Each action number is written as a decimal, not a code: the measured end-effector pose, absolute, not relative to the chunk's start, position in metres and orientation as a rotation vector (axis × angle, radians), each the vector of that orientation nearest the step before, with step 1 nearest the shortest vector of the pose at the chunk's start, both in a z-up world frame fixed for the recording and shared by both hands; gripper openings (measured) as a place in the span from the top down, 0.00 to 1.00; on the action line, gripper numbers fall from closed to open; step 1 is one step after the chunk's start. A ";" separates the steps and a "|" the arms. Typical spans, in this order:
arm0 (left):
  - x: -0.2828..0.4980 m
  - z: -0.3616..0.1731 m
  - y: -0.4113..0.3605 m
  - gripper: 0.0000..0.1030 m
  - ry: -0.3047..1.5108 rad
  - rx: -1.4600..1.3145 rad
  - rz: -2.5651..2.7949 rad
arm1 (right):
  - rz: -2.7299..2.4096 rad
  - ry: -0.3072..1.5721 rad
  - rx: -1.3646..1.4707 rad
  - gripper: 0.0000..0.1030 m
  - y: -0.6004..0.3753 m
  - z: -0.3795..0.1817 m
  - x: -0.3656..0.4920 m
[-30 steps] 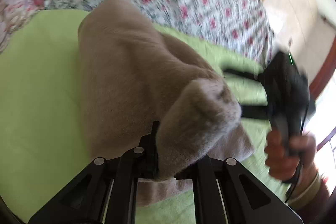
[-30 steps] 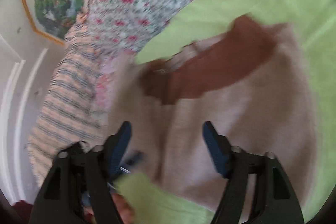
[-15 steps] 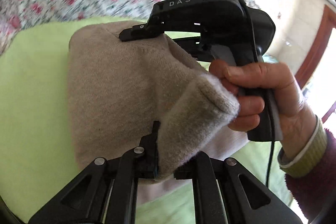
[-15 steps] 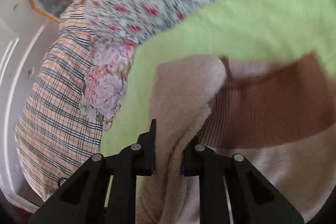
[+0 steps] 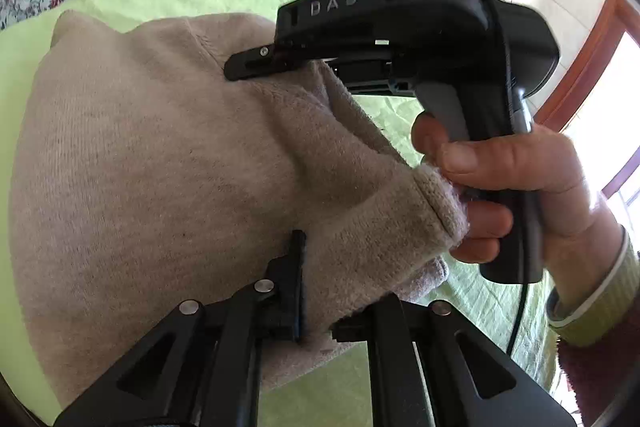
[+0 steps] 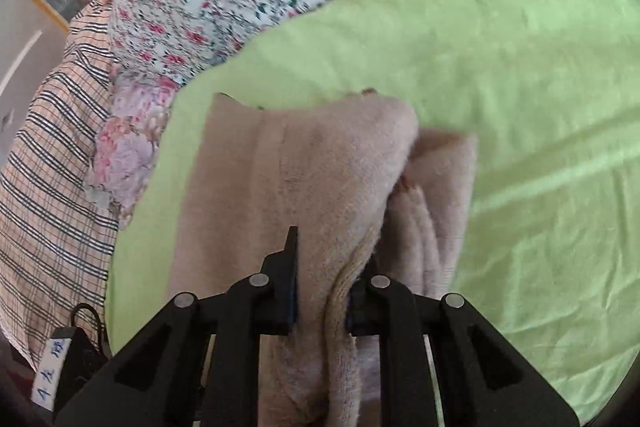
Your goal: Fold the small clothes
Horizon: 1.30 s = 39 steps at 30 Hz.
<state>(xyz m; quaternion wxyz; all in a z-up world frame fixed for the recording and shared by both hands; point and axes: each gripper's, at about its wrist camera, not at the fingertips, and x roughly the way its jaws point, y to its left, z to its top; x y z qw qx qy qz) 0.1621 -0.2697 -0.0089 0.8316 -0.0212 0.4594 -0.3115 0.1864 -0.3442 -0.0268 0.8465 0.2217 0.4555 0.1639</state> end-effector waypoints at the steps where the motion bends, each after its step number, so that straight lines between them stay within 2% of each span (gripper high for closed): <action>1: 0.162 -0.009 -0.266 0.89 0.980 -0.056 -0.661 | 0.313 0.957 0.448 0.74 -0.346 -0.027 0.187; 3: 0.160 -0.008 -0.256 0.82 1.006 -0.080 -0.680 | 0.258 0.956 0.422 0.66 -0.350 -0.026 0.183; 6: 0.145 0.005 -0.236 0.72 1.007 -0.105 -0.719 | 0.211 0.941 0.424 0.61 -0.356 -0.018 0.169; 8: 0.132 0.016 -0.215 0.62 0.985 -0.121 -0.729 | 0.156 0.932 0.389 0.32 -0.359 -0.011 0.153; 9: 0.125 0.020 -0.207 0.53 0.971 -0.126 -0.725 | 0.161 0.928 0.394 0.27 -0.360 -0.010 0.148; 10: 0.119 0.024 -0.198 0.45 0.956 -0.127 -0.709 | 0.199 0.919 0.427 0.23 -0.362 -0.009 0.140; 15: 0.119 0.031 -0.143 0.20 0.909 -0.157 -0.615 | 0.254 0.941 0.504 0.19 -0.360 -0.015 0.128; 21: 0.181 0.008 -0.111 0.20 1.000 -0.302 -0.596 | 0.276 0.975 0.559 0.19 -0.355 -0.030 0.137; 26: 0.241 -0.033 -0.109 0.20 1.099 -0.427 -0.643 | 0.303 1.019 0.580 0.19 -0.352 -0.045 0.149; 29: 0.263 -0.050 -0.116 0.14 1.128 -0.481 -0.690 | 0.321 1.034 0.605 0.19 -0.351 -0.051 0.156; 30: 0.265 -0.050 -0.117 0.15 1.110 -0.460 -0.686 | 0.330 1.040 0.610 0.21 -0.349 -0.051 0.157; 31: 0.266 -0.049 -0.119 0.24 1.105 -0.441 -0.682 | 0.343 1.052 0.614 0.39 -0.345 -0.052 0.157; 32: 0.266 -0.049 -0.121 0.31 1.106 -0.432 -0.692 | 0.345 1.063 0.620 0.48 -0.341 -0.052 0.157; 34: 0.266 -0.050 -0.121 0.46 1.107 -0.442 -0.696 | 0.324 1.054 0.572 0.59 -0.333 -0.046 0.154; 36: 0.254 -0.039 -0.111 0.55 1.079 -0.444 -0.703 | 0.318 1.023 0.560 0.63 -0.326 -0.035 0.147; 39: 0.229 -0.014 -0.094 0.56 1.038 -0.392 -0.679 | 0.377 0.978 0.591 0.67 -0.304 -0.018 0.132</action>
